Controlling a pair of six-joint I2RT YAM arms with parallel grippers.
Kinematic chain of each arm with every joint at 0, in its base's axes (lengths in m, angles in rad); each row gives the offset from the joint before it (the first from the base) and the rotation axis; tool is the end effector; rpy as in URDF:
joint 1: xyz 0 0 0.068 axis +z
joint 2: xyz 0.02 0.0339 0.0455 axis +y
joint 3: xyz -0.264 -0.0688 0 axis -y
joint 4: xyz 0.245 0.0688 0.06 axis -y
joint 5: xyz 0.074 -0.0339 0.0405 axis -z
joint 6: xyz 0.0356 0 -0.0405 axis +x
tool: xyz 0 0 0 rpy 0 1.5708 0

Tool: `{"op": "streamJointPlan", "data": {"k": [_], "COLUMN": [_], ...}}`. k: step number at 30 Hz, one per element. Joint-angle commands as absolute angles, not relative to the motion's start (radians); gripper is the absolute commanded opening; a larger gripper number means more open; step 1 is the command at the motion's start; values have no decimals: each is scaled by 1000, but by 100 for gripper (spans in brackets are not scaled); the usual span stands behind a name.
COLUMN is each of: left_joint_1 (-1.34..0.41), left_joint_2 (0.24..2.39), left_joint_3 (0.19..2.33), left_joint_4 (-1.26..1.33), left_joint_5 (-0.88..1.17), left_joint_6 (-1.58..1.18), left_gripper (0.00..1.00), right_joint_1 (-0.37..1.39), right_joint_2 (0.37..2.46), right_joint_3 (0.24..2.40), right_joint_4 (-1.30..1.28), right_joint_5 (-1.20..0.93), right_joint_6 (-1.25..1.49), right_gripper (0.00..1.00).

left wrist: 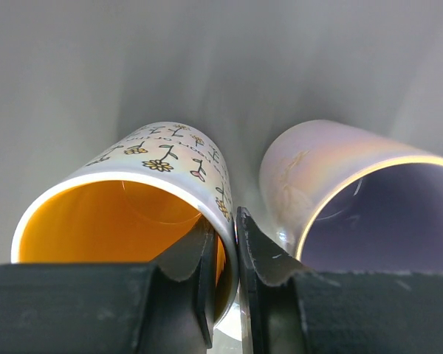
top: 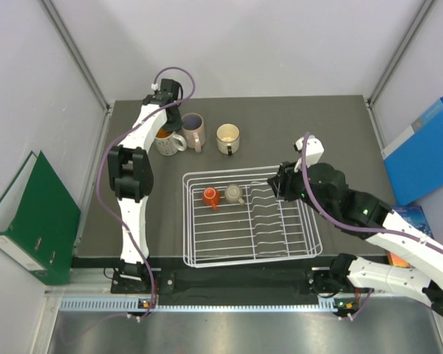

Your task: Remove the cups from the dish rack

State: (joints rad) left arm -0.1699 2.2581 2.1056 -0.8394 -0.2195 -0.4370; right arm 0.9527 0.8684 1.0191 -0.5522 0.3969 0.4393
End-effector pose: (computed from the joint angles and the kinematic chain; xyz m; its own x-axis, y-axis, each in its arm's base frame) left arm 0.4924 -0.0766 0.2486 -0.7676 -0.2874 -0.5728 -0.3060 0.9497 -0.0664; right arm 0.1161 0.1395 0.3694 -0.4369 0.0624 -0.8973 -0.3973 0.8816 0.2548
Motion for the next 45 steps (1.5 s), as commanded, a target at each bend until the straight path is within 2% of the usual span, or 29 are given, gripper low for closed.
{"op": "streamJointPlan", "data": {"k": [1, 3, 5, 8, 11, 12, 15, 17, 18, 19, 21, 26, 30, 36, 39, 45], "left_joint_1": [-170, -170, -170, -170, -170, -170, -169, -172, -176, -181, -210, -345, -442, -600, -663, -701], "left_joint_2": [2266, 2249, 2221, 2184, 2142, 2132, 2073, 2017, 1993, 1938, 1872, 1640, 1534, 1327, 1263, 1168], "left_joint_3": [2164, 2152, 2141, 2129, 2112, 2105, 2068, 2033, 2011, 1984, 1881, 1683, 1634, 1511, 1467, 1385], "left_joint_4": [-776, -781, -782, -787, -798, -798, -795, -790, -784, -758, -723, -632, -685, -704, -736, -787], "left_joint_5": [-187, -198, -224, -265, -305, -314, -357, -391, -428, -455, -507, -558, -607, -702, -745, -766], "left_joint_6": [-433, -433, -430, -417, -414, -419, -436, -446, -463, -471, -489, -494, -558, -644, -675, -716], "left_gripper": [0, 6, 18, 30, 39, 45, 56, 59, 59, 62, 64, 76, 80, 90, 93, 95], "right_joint_1": [951, 951, 951, 950, 951, 951, 951, 950, 951, 951, 950, 951, 953, 994, 1011, 1043], "right_joint_2": [873, 868, 868, 868, 867, 867, 867, 868, 877, 887, 951, 1052, 1048, 1201, 1239, 1351], "right_joint_3": [1048, 1042, 1035, 1020, 1017, 1019, 1019, 1023, 1025, 1031, 1051, 1037, 966, 1055, 1071, 1118], "right_joint_4": [-537, -531, -525, -509, -499, -496, -492, -491, -491, -502, -529, -516, -396, -456, -430, -407], "right_joint_5": [403, 405, 400, 393, 385, 385, 393, 402, 409, 414, 425, 407, 355, 345, 334, 327], "right_joint_6": [454, 460, 463, 466, 468, 468, 457, 446, 433, 427, 405, 391, 396, 310, 299, 296], "right_gripper": [45, 45, 45, 45, 45, 45, 45, 48, 73, 83, 96, 96, 91, 95, 99, 99]}}
